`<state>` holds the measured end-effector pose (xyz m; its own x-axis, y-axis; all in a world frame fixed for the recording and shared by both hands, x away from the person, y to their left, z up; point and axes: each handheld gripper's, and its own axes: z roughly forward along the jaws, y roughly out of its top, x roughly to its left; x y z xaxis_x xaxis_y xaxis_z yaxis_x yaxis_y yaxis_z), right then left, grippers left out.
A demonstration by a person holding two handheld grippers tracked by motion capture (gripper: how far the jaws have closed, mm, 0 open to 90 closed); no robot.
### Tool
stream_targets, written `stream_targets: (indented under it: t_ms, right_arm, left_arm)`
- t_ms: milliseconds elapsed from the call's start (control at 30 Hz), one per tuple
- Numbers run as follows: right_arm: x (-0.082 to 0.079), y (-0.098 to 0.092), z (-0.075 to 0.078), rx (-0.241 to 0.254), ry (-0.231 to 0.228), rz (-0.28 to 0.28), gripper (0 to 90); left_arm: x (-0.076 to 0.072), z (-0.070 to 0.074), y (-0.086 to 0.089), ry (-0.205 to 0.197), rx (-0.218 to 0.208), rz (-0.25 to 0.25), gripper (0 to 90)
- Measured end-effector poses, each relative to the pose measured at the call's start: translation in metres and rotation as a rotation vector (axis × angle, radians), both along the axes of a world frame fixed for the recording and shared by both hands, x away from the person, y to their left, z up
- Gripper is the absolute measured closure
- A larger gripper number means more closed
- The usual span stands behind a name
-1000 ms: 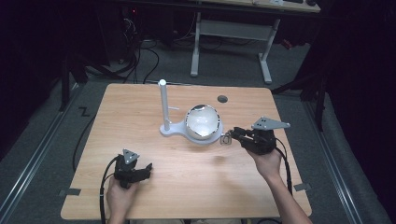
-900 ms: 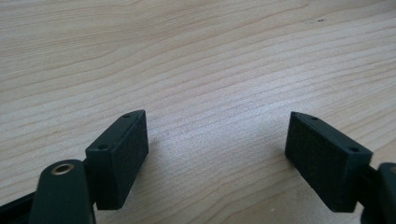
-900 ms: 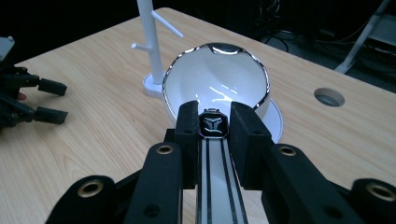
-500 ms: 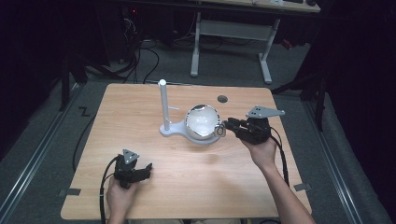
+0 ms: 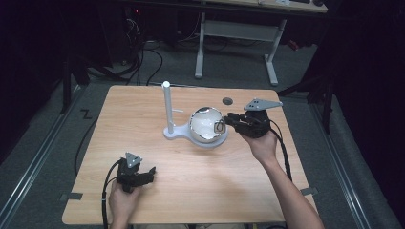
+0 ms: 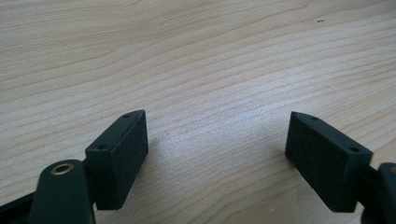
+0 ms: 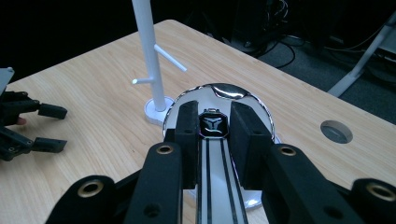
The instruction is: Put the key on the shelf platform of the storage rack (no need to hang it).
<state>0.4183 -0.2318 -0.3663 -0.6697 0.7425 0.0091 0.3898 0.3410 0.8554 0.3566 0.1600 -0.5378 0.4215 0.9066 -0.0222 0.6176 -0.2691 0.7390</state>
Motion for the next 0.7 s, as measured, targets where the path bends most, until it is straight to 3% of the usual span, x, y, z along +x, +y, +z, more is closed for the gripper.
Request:
stream_targets:
  t_ms: [333, 700]
  right_arm:
    - [0.016, 0.005, -0.003, -0.004, 0.020, -0.025, 74.5]
    - [0.030, 0.009, -0.017, -0.004, 0.060, -0.055, 74.5]
  left_arm:
    - [0.000, 0.000, 0.000, 0.000, 0.001, 0.000, 21.5]
    - [0.000, 0.000, 0.000, 0.000, -0.001, 0.000, 21.5]
